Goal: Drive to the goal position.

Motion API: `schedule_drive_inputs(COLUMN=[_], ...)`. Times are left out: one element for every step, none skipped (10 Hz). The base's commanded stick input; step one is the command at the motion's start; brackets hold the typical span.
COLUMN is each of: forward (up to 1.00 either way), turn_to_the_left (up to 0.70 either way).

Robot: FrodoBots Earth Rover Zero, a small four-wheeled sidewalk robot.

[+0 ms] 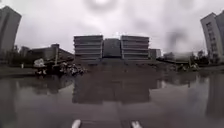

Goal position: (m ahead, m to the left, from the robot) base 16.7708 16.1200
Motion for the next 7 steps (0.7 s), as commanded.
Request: schedule_drive_inputs(forward=[0.70,0.70,0.70,0.70,0.70,0.70,0.70], turn_to_the_left=[0.00,0.00,0.00,-0.01,-0.11,-0.18,-0.05])
